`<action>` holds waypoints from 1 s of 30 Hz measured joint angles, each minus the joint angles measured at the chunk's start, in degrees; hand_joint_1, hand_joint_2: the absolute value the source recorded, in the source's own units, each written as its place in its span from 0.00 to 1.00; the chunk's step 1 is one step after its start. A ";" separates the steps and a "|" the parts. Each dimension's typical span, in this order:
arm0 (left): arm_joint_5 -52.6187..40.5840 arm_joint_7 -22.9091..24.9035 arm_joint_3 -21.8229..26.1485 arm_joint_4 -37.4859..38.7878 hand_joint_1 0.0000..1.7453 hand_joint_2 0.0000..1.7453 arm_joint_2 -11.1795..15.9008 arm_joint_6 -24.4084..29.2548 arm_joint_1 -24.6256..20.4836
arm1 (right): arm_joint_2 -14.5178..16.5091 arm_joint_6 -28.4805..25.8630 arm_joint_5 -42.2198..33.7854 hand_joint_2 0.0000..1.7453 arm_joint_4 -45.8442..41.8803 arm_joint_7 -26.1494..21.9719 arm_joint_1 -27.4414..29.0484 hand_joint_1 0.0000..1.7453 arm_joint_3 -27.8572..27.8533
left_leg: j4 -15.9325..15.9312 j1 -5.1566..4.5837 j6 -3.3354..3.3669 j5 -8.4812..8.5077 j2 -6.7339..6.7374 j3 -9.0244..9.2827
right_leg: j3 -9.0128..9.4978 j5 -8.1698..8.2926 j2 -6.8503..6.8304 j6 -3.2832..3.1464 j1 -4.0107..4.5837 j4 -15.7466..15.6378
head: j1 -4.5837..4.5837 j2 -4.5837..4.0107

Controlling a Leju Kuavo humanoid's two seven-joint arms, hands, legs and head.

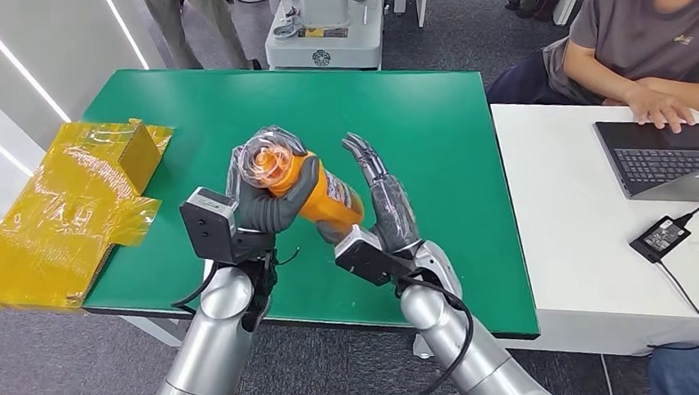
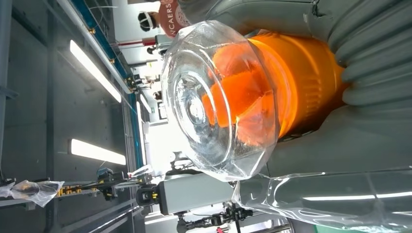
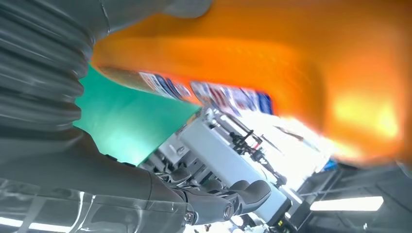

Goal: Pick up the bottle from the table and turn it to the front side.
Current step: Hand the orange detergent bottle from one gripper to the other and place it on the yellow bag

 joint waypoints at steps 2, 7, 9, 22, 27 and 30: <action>0.37 -0.06 0.01 0.00 1.00 1.00 0.19 0.42 0.05 | -0.01 0.05 -2.10 1.00 -2.17 -0.30 1.21 0.00 0.01 | 0.00 0.00 0.00 0.00 0.00 0.00 | -0.01 -0.01 0.00 0.00 0.00 0.00 | 0.01 0.00; 0.70 -0.24 0.03 0.00 1.00 1.00 0.60 0.91 0.15 | -0.04 0.18 -4.24 1.00 -6.01 -0.61 3.35 0.00 0.13 | -0.01 0.00 0.00 0.00 0.01 0.00 | -0.02 -0.01 0.01 0.01 0.00 0.00 | -0.01 0.00; 0.92 -0.30 0.07 0.00 1.00 1.00 0.69 1.30 0.20 | -0.10 0.49 -5.35 1.00 -7.52 -0.92 4.22 0.00 0.21 | -0.01 0.00 0.00 0.00 0.01 0.00 | -0.01 -0.01 0.00 0.01 0.00 0.00 | 0.00 0.00; -1.06 0.92 1.70 -3.97 1.00 1.00 4.09 1.02 2.31 | -3.30 4.47 -5.15 1.00 -22.67 1.46 11.61 0.00 1.81 | -0.01 0.00 -0.02 -0.02 0.01 -0.01 | -0.03 -0.04 0.02 0.03 0.00 0.00 | 0.00 0.00; -4.86 2.42 2.92 -8.09 1.00 1.00 6.31 1.42 3.78 | -4.20 4.23 -7.68 1.00 -26.92 0.55 13.63 0.00 1.81 | -0.02 0.01 -0.02 -0.02 0.01 -0.01 | -0.03 -0.04 0.02 0.03 0.01 0.01 | 0.00 0.00; -5.52 2.64 3.40 -9.78 1.00 1.00 7.30 1.42 4.21 | -4.57 4.18 -8.12 1.00 -28.42 0.37 14.31 0.00 1.81 | -0.02 0.01 -0.02 -0.02 0.01 -0.01 | -0.03 -0.05 0.01 0.02 0.01 0.01 | -0.01 0.00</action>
